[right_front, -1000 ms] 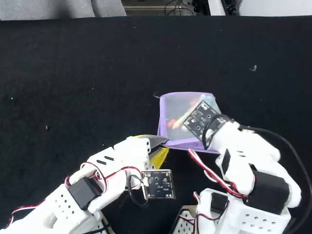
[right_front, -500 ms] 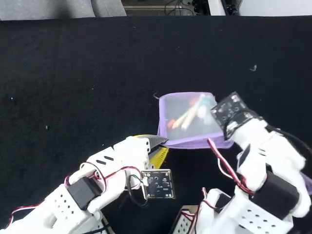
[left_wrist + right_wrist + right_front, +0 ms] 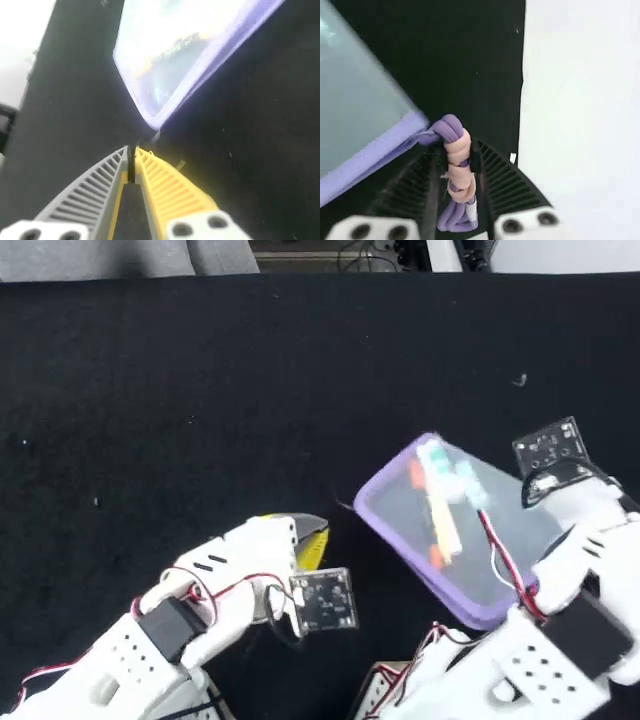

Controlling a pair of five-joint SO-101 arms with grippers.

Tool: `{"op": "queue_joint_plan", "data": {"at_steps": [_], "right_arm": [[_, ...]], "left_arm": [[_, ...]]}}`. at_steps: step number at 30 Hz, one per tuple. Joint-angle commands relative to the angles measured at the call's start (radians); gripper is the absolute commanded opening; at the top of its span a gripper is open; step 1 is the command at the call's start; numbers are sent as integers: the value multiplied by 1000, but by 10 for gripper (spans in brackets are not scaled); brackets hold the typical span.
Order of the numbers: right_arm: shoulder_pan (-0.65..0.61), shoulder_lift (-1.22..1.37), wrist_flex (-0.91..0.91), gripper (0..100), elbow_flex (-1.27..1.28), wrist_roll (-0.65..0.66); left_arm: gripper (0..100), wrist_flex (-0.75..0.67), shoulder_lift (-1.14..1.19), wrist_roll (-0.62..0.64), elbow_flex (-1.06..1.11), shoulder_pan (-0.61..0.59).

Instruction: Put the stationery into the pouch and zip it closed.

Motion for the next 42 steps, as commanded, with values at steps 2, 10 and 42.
{"op": "queue_joint_plan", "data": {"at_steps": [2,10,42], "right_arm": [[0,-13,-28,11,-8,8],[-114,-15,-28,11,81,3],[-919,-13,-296,318,466,-551]], "left_arm": [[28,-3,-6,12,-28,-13],[30,-121,-6,14,22,-33],[30,-278,-8,117,39,-171]]}}
